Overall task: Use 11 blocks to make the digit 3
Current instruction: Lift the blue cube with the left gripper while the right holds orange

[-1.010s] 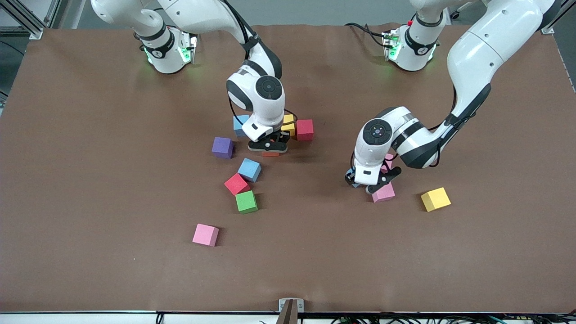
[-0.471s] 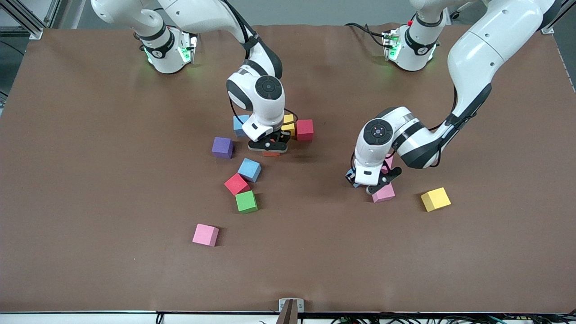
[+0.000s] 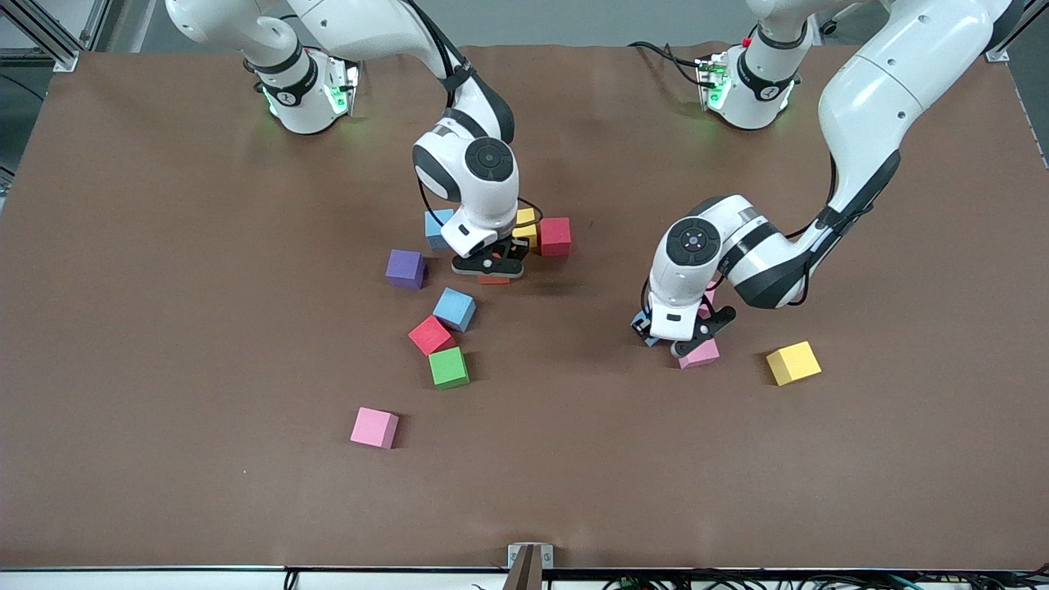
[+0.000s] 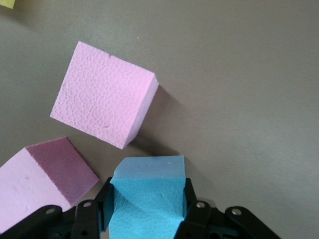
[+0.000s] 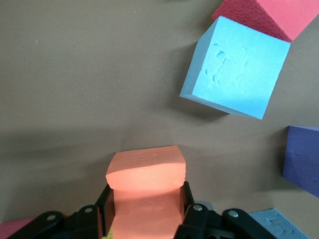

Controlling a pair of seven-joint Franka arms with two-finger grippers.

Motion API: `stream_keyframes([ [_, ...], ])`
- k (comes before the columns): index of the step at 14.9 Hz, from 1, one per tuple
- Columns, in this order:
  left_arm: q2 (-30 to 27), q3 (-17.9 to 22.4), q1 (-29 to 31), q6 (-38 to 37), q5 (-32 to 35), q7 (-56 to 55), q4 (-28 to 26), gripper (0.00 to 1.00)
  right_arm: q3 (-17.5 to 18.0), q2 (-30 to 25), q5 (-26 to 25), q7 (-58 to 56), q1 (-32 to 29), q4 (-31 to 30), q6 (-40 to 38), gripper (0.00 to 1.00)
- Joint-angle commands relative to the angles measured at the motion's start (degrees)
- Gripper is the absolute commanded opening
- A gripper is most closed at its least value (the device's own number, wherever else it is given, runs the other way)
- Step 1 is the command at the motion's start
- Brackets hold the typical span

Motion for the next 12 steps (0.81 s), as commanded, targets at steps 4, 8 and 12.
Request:
stream_keyframes([
  [4, -6.6, -2.2, 1.1, -1.3, -8.7, -0.5, -0.9, 0.23, 0.2, -2.0, 1.9, 0.7, 0.0, -0.9, -0.7, 0.49],
  [8, -7.3, -2.2, 1.1, -1.6, -11.5, -5.5, -0.5, 0.22, 0.2, -2.2, 3.2, 0.2, -0.5, -1.6, 0.0, 0.50],
  [12, -7.8, -2.8, 1.6, -3.0, -12.4, -7.3, -0.8, 0.22, 0.2, -2.2, 3.2, -0.1, -0.6, -4.3, 4.3, 0.50],
])
